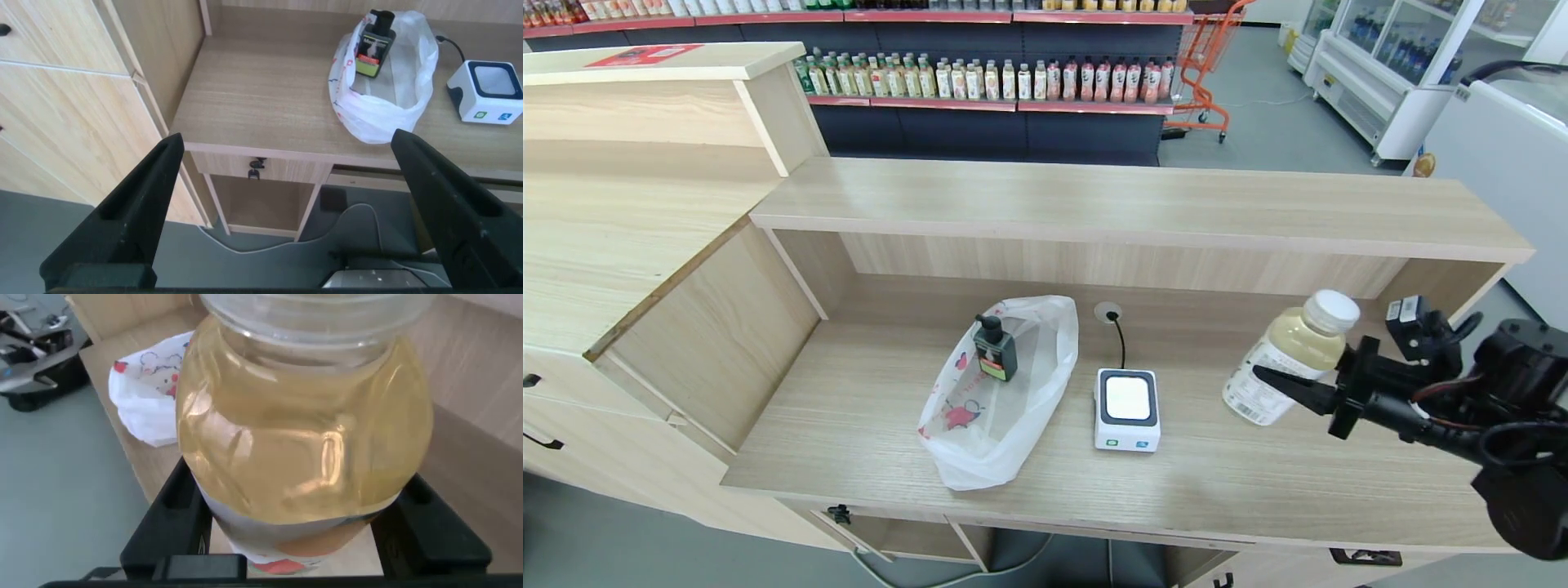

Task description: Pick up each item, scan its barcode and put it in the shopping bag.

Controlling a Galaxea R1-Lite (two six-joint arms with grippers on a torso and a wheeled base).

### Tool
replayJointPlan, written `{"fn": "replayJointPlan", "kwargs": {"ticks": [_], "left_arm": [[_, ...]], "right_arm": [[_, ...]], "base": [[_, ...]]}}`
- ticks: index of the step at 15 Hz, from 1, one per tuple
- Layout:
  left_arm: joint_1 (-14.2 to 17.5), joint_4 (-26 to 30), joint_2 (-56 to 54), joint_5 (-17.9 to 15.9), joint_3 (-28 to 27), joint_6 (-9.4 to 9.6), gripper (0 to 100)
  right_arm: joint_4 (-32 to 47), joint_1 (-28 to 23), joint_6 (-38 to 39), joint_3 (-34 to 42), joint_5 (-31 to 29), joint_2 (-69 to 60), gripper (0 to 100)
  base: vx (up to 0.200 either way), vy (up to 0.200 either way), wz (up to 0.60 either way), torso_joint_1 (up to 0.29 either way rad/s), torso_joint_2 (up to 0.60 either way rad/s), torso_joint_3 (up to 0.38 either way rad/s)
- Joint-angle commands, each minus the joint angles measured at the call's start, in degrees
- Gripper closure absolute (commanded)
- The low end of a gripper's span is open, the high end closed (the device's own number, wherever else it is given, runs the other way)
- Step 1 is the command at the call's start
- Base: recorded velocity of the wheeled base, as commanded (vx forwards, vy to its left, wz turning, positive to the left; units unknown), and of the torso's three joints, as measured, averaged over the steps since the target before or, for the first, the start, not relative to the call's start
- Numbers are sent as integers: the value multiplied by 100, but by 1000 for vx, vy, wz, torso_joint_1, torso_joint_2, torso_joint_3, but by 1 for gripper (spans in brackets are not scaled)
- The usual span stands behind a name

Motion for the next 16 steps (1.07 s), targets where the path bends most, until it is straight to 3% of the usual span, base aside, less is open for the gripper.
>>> {"fn": "replayJointPlan", "kwargs": {"ticks": [1,5,16], "left_arm": [[1,-1,-1,0,0,-2,0],[1,-1,-1,0,0,-2,0],[1,-1,-1,0,0,25,0]], "right_arm": [[330,-35,405,770,-415,-964,100],[1684,448,1530,524,-1601,-1676,100],[2853,712,1556,94,-1619,-2388,100]], "base": [[0,0,0,0,0,0],[0,0,0,0,0,0],[0,18,0,0,0,0]]}}
